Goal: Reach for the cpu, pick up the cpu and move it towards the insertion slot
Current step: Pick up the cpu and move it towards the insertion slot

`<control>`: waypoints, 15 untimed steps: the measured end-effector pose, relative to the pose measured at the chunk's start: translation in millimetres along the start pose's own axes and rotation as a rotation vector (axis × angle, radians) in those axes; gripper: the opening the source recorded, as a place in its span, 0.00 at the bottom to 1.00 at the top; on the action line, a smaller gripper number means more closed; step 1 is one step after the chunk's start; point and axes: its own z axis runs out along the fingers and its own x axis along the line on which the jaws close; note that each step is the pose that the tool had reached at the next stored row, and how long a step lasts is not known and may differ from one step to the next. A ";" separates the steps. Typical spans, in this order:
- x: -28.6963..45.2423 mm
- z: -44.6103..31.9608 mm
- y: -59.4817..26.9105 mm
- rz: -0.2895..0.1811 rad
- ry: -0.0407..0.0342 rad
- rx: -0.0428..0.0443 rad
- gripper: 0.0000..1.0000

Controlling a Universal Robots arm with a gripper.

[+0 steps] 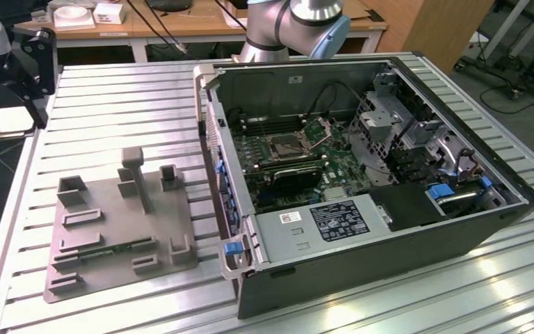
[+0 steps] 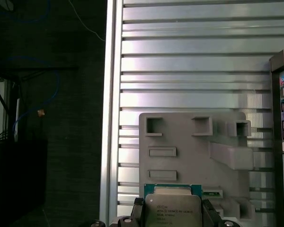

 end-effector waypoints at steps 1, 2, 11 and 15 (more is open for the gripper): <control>-0.4 0.0 0.0 0.000 0.0000 0.0000 0.55; -0.8 0.0 0.0 0.000 0.0000 0.0000 0.55; -3.3 0.0 0.0 0.000 0.0000 0.0000 0.55; -4.4 0.0 0.0 0.000 0.0001 0.0001 0.55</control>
